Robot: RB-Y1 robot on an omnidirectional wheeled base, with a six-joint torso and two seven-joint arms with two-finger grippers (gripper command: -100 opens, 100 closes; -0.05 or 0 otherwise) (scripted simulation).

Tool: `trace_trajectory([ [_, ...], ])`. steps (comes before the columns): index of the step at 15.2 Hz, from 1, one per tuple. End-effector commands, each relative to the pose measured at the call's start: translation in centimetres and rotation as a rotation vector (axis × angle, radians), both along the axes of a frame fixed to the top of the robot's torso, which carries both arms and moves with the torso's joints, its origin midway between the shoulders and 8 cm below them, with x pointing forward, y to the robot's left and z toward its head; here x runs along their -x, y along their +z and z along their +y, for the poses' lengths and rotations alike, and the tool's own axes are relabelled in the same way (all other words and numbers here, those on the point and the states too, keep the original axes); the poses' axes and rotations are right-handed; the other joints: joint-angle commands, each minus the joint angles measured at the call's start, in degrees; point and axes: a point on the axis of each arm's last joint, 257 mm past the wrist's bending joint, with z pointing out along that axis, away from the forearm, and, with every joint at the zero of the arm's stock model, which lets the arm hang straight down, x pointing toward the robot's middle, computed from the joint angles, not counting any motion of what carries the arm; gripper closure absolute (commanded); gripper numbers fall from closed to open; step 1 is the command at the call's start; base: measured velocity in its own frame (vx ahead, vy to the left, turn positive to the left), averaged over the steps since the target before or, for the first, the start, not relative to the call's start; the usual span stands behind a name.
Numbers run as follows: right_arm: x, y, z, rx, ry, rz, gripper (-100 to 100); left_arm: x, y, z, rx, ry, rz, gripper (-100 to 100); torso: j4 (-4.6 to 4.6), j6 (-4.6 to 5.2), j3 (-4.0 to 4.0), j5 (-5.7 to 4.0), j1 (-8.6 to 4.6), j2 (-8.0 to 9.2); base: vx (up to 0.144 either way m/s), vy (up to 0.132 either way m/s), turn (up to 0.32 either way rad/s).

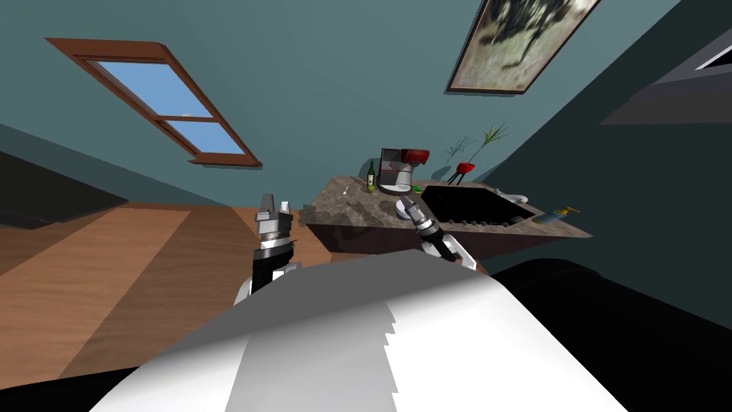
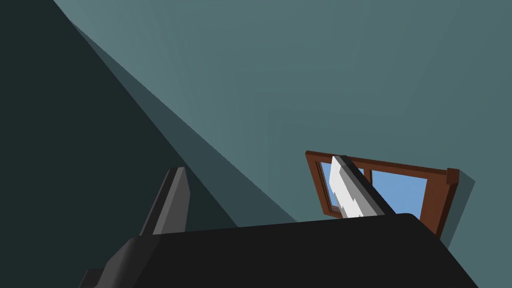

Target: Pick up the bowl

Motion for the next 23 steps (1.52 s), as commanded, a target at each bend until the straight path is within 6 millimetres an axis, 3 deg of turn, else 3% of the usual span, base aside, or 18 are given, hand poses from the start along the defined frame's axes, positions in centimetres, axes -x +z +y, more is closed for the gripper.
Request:
trace_trajectory([
  [1, -0.3, -1.7, -0.7, 0.081, -0.007, 0.028, -100, 0.0, 0.0, 0.0, 0.0, 0.0, 0.0, 0, 0.0, 0.0, 0.0, 0.0, 0.0, 0.0, -0.016, 0.067, 0.032],
  [2, -0.3, -1.8, -0.7, 0.099, 0.002, 0.031, -100, 0.0, 0.0, 0.0, 0.0, 0.0, 0.0, 0, -0.01, -0.01, -0.01, 0.0, 0.02, -0.01, -0.015, 0.076, 0.032],
  [3, -0.6, -3.3, -1.5, 0.154, -0.013, 0.054, -100, 0.0, 0.0, 0.0, 0.0, 0.0, 0.0, 0, -0.01, -0.01, -0.02, 0.01, 0.04, -0.03, -0.031, 0.098, 0.047],
  [5, -0.6, -3.4, -1.4, 0.186, 0.002, 0.058, -100, 0.0, 0.0, 0.0, 0.0, 0.0, 0.0, 0, 0.0, 0.0, 0.01, 0.03, 0.15, 0.01, -0.027, 0.09, 0.018],
  [6, -0.9, -4.9, -2.4, 0.248, -0.01, 0.083, -100, 0.0, 0.0, 0.0, 0.0, 0.0, 0.0, 0, 0.0, 0.0, 0.0, 0.03, 0.1, 0.0, -0.012, 0.072, 0.041],
  [8, -0.9, -5.0, -2.4, 0.275, 0.003, 0.086, -100, 0.0, 0.0, 0.0, 0.0, 0.0, 0.0, 0, -0.01, -0.01, -0.02, 0.02, 0.07, -0.04, -0.012, 0.064, 0.028],
  [9, -1.1, -6.5, -3.5, 0.342, -0.007, 0.111, -100, 0.0, 0.0, 0.0, 0.0, 0.0, 0.0, 0, -0.01, -0.01, -0.03, 0.01, 0.02, -0.05, -0.007, 0.066, 0.043],
  [11, -1.1, -6.6, -3.5, 0.365, 0.004, 0.114, -100, 0.0, 0.0, 0.0, 0.0, 0.0, 0.0, 0, -0.02, -0.01, -0.04, 0.01, 0.04, -0.07, -0.007, 0.065, 0.033],
  [12, -1.2, -8.1, -4.7, 0.432, -0.005, 0.14, -100, 0.0, 0.0, 0.0, 0.0, 0.0, 0.0, 0, -0.02, 0.0, -0.04, 0.01, 0.01, -0.07, -0.008, 0.073, 0.045],
  [14, -1.2, -8.2, -4.7, 0.457, 0.007, 0.142, -100, 0.0, 0.0, 0.0, 0.0, 0.0, 0.0, 0, -0.02, -0.01, -0.05, 0.01, 0.07, -0.08, -0.003, 0.069, 0.031],
  [15, -1.2, -9.7, -6.1, 0.525, -0.001, 0.17, -100, 0.0, 0.0, 0.0, 0.0, 0.0, 0.0, 0, -0.02, -0.01, -0.05, 0.01, 0.02, -0.09, 0.001, 0.063, 0.044],
  [17, -1.2, -9.7, -6.1, 0.55, 0.011, 0.171, -100, 0.0, 0.0, 0.0, 0.0, 0.0, 0.0, 0, -0.02, -0.01, -0.06, 0.01, 0.04, -0.09, -0.007, 0.063, 0.035],
  [18, -1.2, -11.3, -7.6, 0.616, 0.004, 0.2, -100, 0.0, 0.0, 0.0, 0.0, 0.0, 0.0, 0, -0.02, -0.01, -0.05, 0.01, 0.01, -0.08, -0.008, 0.068, 0.055],
  [20, -1.2, -11.2, -7.7, 0.644, 0.017, 0.201, -100, 0.0, 0.0, 0.0, 0.0, 0.0, 0.0, 0, -0.02, -0.01, -0.06, 0.01, 0.04, -0.1, 0.002, 0.066, 0.044],
  [21, -1.1, -12.7, -9.2, 0.713, 0.012, 0.231, -100, 0.0, 0.0, 0.0, 0.0, 0.0, 0.0, 0, -0.02, 0.0, -0.06, 0.01, 0.02, -0.11, 0.017, 0.064, 0.061],
  [23, -1.1, -12.6, -9.3, 0.737, 0.023, 0.231, -100, 0.0, 0.0, 0.0, 0.0, 0.0, 0.0, 0, -0.04, -0.01, -0.09, 0.01, 0.04, -0.16, 0.015, 0.06, 0.036],
])
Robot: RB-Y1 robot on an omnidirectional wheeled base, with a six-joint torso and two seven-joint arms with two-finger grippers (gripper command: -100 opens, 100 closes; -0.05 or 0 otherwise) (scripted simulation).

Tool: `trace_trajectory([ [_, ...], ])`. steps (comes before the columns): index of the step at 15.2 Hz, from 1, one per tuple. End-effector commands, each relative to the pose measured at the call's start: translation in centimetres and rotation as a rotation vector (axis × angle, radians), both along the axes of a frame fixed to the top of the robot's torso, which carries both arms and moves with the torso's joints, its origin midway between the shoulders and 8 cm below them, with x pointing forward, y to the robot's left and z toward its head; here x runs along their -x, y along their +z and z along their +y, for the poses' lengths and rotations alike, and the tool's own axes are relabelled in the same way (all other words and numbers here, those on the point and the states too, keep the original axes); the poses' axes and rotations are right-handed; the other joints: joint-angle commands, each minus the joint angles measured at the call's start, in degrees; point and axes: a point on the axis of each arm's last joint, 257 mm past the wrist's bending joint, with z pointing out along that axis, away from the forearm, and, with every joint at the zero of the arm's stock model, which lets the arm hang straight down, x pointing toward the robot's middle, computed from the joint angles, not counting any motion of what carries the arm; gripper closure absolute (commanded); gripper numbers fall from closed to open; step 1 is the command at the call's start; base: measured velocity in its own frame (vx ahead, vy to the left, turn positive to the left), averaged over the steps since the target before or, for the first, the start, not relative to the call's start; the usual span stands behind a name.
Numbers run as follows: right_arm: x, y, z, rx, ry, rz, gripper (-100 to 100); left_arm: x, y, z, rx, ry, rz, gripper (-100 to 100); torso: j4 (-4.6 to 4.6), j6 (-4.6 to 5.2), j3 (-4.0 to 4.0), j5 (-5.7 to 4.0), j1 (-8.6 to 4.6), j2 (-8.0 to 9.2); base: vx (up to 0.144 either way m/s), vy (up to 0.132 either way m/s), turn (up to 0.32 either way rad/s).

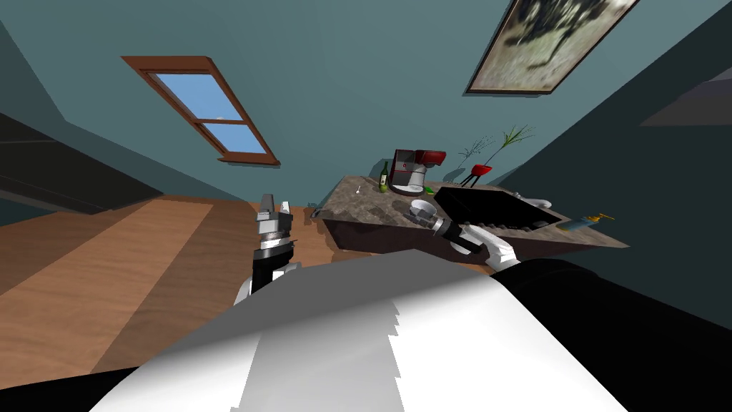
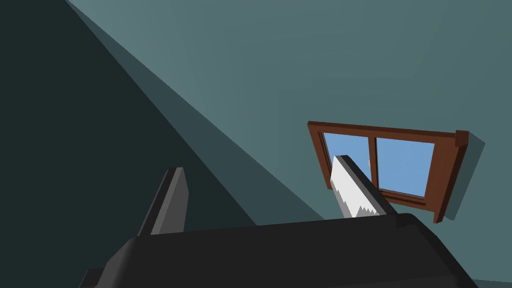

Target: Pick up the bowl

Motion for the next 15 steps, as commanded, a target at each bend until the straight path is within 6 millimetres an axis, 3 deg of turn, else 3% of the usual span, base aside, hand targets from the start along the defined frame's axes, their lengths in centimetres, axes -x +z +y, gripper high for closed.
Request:
trace_trajectory([
  [1, 0.3, -1.7, -1.9, 0.091, 0.0, 0.034, -100, 0.0, 0.0, 0.0, 0.0, 0.0, 0.0, 0, 0.0, 0.0, 0.0, 0.0, 0.0, 0.0, 0.018, 0.056, 0.064],
  [3, 0.3, -1.5, -2.0, 0.113, 0.012, 0.038, -100, 0.0, 0.0, 0.0, 0.0, 0.0, 0.0, 0, 0.0, -0.01, -0.01, 0.0, -0.01, -0.01, 0.009, 0.05, 0.041],
  [4, 0.6, -2.9, -3.8, 0.185, 0.009, 0.068, -100, 0.0, 0.0, 0.0, 0.0, 0.0, 0.0, 0, 0.0, 0.0, 0.01, -0.01, -0.03, 0.01, 0.012, 0.058, 0.07],
  [6, 0.5, -2.7, -3.9, 0.205, 0.02, 0.071, -100, 0.0, 0.0, 0.0, 0.0, 0.0, 0.0, 0, 0.0, 0.0, 0.0, 0.0, 0.01, -0.01, 0.016, 0.057, 0.042],
  [7, 0.9, -4.0, -5.8, 0.273, 0.017, 0.101, -100, 0.0, 0.0, 0.0, 0.0, 0.0, 0.0, 0, 0.0, 0.0, 0.0, 0.0, -0.02, -0.01, 0.013, 0.056, 0.07],
  [9, 0.8, -3.8, -5.9, 0.294, 0.029, 0.104, -100, 0.0, 0.0, 0.0, 0.0, 0.0, 0.0, 0, 0.0, -0.01, -0.01, 0.0, 0.0, -0.02, 0.017, 0.054, 0.043],
  [10, 1.3, -4.9, -7.8, 0.363, 0.028, 0.134, -100, 0.0, 0.0, 0.0, 0.0, 0.0, 0.0, 0, 0.0, 0.0, -0.01, 0.0, -0.02, -0.01, 0.02, 0.051, 0.062],
  [12, 1.2, -4.7, -8.0, 0.382, 0.038, 0.137, -100, 0.0, 0.0, 0.0, 0.0, 0.0, 0.0, 0, -0.01, -0.01, -0.02, 0.0, -0.01, -0.04, 0.02, 0.047, 0.047],
  [13, 1.7, -5.7, -9.9, 0.449, 0.038, 0.168, -100, 0.0, 0.0, 0.0, 0.0, 0.0, 0.0, 0, -0.01, 0.0, -0.01, -0.01, -0.05, -0.02, 0.02, 0.053, 0.081],
  [15, 1.6, -5.5, -10.1, 0.468, 0.048, 0.17, -100, 0.0, 0.0, 0.0, 0.0, 0.0, 0.0, 0, -0.01, -0.01, -0.02, 0.0, -0.02, -0.04, 0.023, 0.043, 0.047],
])
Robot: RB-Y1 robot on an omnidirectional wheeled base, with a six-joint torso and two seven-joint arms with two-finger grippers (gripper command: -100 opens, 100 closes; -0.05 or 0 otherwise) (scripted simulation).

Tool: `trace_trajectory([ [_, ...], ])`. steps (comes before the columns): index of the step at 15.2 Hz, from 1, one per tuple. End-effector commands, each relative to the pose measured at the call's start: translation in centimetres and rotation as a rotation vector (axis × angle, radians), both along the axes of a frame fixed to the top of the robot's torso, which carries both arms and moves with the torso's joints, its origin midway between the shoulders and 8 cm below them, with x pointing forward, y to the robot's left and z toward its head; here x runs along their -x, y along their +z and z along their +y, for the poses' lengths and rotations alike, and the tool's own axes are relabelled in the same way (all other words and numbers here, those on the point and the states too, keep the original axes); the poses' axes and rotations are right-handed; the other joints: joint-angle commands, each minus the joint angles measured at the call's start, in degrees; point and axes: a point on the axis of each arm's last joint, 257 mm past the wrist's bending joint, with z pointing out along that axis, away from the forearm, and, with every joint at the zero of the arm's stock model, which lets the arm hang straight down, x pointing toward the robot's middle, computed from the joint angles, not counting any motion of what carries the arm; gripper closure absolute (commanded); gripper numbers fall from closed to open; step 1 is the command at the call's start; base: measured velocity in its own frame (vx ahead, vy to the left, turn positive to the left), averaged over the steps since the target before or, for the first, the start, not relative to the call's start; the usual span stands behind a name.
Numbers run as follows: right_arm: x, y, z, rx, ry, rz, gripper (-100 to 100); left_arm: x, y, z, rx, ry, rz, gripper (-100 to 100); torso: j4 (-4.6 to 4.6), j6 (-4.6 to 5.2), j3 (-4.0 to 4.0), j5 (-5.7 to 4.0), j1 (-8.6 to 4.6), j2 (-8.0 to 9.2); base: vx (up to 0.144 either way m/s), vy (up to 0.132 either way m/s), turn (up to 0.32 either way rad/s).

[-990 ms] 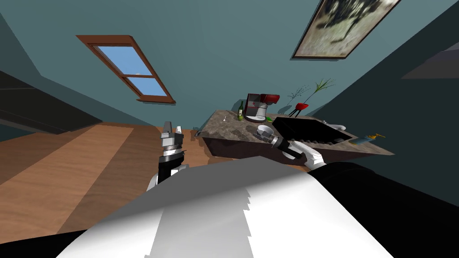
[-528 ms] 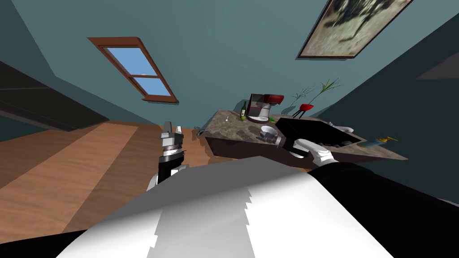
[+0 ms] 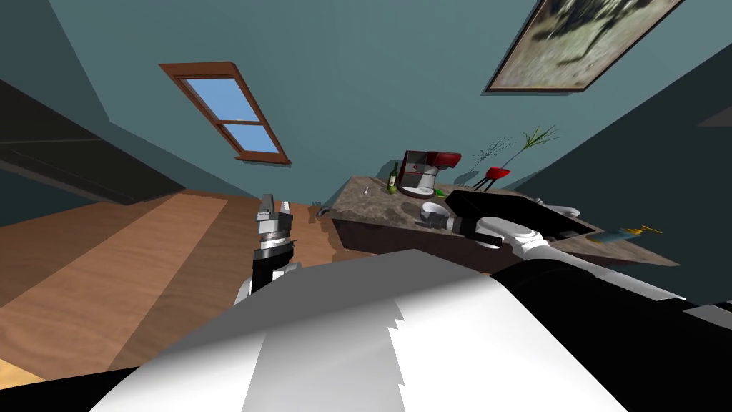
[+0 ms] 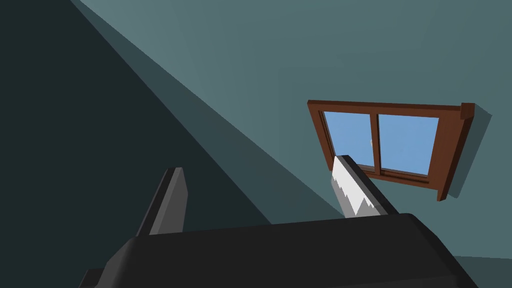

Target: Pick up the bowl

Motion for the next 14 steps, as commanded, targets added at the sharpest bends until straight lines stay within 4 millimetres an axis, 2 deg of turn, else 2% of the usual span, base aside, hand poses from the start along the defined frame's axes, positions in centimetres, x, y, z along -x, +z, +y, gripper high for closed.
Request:
trace_trajectory([
  [1, 0.6, -0.8, -2.3, 0.084, 0.006, 0.037, -100, 0.0, 0.0, 0.0, 0.0, 0.0, 0.0, 0, 0.0, 0.0, 0.0, 0.0, 0.0, 0.0, 0.027, 0.038, 0.056],
  [2, 0.5, -0.6, -2.4, 0.099, 0.015, 0.04, -100, 0.0, 0.0, 0.0, 0.0, 0.0, 0.0, 0, 0.0, -0.01, 0.0, 0.0, -0.01, -0.01, 0.026, 0.044, 0.064],
  [3, 1.1, -1.4, -4.3, 0.16, 0.013, 0.07, -100, 0.0, 0.0, 0.0, 0.0, 0.0, 0.0, 0, 0.0, -0.02, -0.01, 0.0, 0.0, -0.02, 0.031, 0.054, 0.088],
  [5, 1.0, -1.1, -4.5, 0.179, 0.024, 0.074, -100, 0.0, 0.0, 0.0, 0.0, 0.0, 0.0, 0, -0.01, -0.02, -0.03, 0.01, 0.03, -0.05, 0.031, 0.039, 0.056],
  [6, 1.6, -1.6, -6.5, 0.245, 0.029, 0.106, -100, 0.0, 0.0, 0.0, 0.0, 0.0, 0.0, 0, -0.01, -0.01, -0.02, 0.0, -0.01, -0.03, 0.025, 0.034, 0.065],
  [7, 1.5, -1.4, -6.6, 0.254, 0.034, 0.107, -100, 0.0, 0.0, 0.0, 0.0, 0.0, 0.0, 0, -0.01, -0.02, -0.02, -0.01, -0.01, -0.03, 0.028, 0.034, 0.065],
  [8, 2.2, -1.9, -8.5, 0.313, 0.037, 0.139, -100, 0.0, 0.0, 0.0, 0.0, 0.0, 0.0, 0, -0.01, -0.02, -0.02, -0.01, -0.02, -0.03, 0.03, 0.041, 0.086],
  [9, 2.1, -1.7, -8.6, 0.325, 0.043, 0.141, -100, 0.0, 0.0, 0.0, 0.0, 0.0, 0.0, 0, -0.01, -0.02, -0.02, 0.0, -0.01, -0.04, 0.031, 0.038, 0.072],
  [10, 2.9, -2.1, -10.5, 0.383, 0.046, 0.174, -100, 0.0, 0.0, 0.0, 0.0, 0.0, 0.0, 0, -0.01, -0.02, -0.02, 0.0, -0.01, -0.04, 0.037, 0.032, 0.08],
  [11, 2.8, -1.9, -10.6, 0.391, 0.052, 0.175, -100, 0.0, 0.0, 0.0, 0.0, 0.0, 0.0, 0, -0.01, -0.02, -0.03, -0.01, -0.02, -0.05, 0.038, 0.027, 0.06],
  [12, 3.5, -2.2, -12.4, 0.447, 0.056, 0.208, -100, 0.0, 0.0, 0.0, 0.0, 0.0, 0.0, 0, -0.01, -0.02, -0.04, -0.01, -0.04, -0.06, 0.037, 0.028, 0.074],
  [13, 3.4, -2.0, -12.5, 0.453, 0.06, 0.209, -100, 0.0, 0.0, 0.0, 0.0, 0.0, 0.0, 0, -0.02, -0.03, -0.04, -0.01, -0.04, -0.07, 0.032, 0.025, 0.068],
  [14, 4.2, -2.1, -14.2, 0.509, 0.067, 0.242, -100, 0.0, 0.0, 0.0, 0.0, 0.0, 0.0, 0, -0.02, -0.01, -0.04, -0.02, -0.05, -0.06, 0.029, 0.023, 0.06],
])
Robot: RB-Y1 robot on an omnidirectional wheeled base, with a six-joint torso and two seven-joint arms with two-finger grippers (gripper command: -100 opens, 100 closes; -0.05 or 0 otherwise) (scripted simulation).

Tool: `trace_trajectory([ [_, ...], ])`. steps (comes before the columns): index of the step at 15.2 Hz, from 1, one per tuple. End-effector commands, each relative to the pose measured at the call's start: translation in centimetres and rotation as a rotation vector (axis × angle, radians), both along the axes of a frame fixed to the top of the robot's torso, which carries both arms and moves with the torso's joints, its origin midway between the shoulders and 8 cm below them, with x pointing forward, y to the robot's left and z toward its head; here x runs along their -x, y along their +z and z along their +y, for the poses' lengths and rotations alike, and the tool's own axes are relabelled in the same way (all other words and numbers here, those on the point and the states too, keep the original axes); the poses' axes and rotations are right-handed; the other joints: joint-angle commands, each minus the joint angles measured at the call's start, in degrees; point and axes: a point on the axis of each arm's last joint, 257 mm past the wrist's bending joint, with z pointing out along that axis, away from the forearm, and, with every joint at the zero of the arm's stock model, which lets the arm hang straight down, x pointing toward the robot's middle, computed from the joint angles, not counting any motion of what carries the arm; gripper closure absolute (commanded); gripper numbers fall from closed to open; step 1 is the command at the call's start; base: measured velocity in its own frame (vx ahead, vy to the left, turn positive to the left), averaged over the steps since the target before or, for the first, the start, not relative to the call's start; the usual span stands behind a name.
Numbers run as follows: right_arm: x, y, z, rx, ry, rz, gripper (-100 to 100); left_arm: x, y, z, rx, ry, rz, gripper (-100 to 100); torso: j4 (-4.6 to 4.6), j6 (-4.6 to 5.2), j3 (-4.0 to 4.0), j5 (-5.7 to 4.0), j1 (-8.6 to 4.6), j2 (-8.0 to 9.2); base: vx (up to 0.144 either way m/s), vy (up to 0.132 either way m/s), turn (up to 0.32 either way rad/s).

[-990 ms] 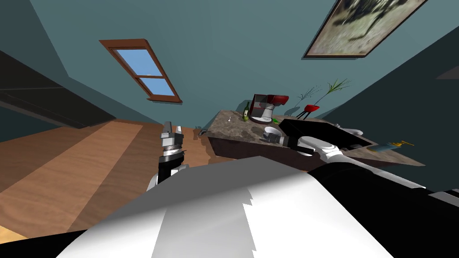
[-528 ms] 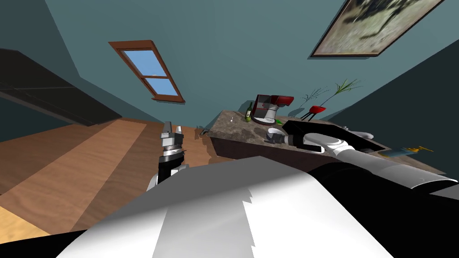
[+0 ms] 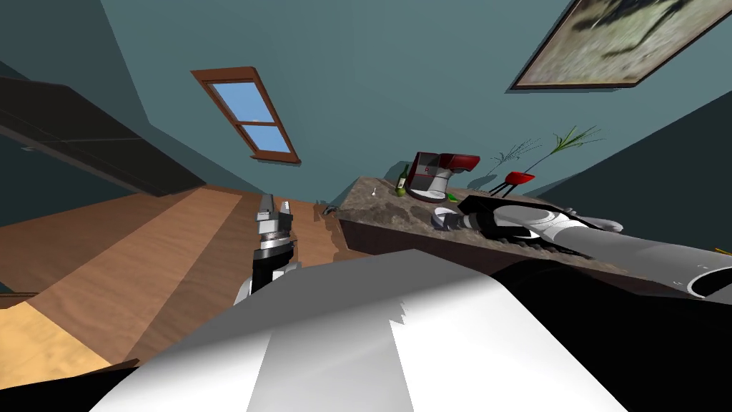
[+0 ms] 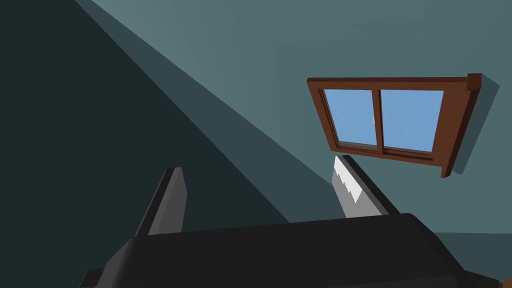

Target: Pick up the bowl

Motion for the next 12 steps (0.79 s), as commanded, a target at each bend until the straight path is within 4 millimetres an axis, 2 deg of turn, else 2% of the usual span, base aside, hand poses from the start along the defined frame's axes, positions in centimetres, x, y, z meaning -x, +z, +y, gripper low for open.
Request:
trace_trajectory([
  [1, 0.8, 0.1, -1.7, 0.048, 0.006, 0.029, -100, 0.0, 0.0, 0.0, 0.0, 0.0, 0.0, 0, 0.0, 0.0, 0.0, 0.0, 0.0, 0.0, 0.028, 0.021, 0.056],
  [2, 1.6, 0.1, -3.3, 0.1, 0.011, 0.061, -100, 0.0, 0.0, 0.0, 0.0, 0.0, 0.0, 0, 0.0, 0.01, 0.01, 0.0, -0.01, 0.02, 0.029, 0.023, 0.072],
  [3, 1.6, 0.1, -3.3, 0.1, 0.011, 0.061, -100, 0.0, 0.0, 0.0, 0.0, 0.0, 0.0, 0, 0.01, 0.01, 0.02, 0.0, -0.01, 0.02, 0.027, 0.02, 0.051],
  [5, 3.2, 0.0, -6.2, 0.187, 0.019, 0.125, -100, 0.0, 0.0, 0.0, 0.0, 0.0, 0.0, 0, 0.01, 0.0, 0.02, -0.02, -0.03, 0.04, 0.022, 0.019, 0.073],
  [6, 3.2, 0.0, -6.2, 0.187, 0.019, 0.125, -100, 0.0, 0.0, 0.0, 0.0, 0.0, 0.0, 0, 0.01, 0.0, 0.02, -0.01, -0.03, 0.04, 0.021, 0.015, 0.061],
  [9, 5.8, -0.2, -9.6, 0.28, 0.024, 0.211, -100, 0.0, 0.0, 0.0, 0.0, 0.0, 0.0, 0, 0.02, 0.02, 0.05, -0.02, -0.06, 0.08, 0.017, 0.008, 0.058],
  [12, 7.8, -0.5, -11.6, 0.328, 0.023, 0.269, -100, 0.0, 0.0, 0.0, 0.0, 0.0, 0.0, 0, 0.03, 0.02, 0.07, -0.04, -0.1, 0.12, 0.009, -0.001, 0.045],
])
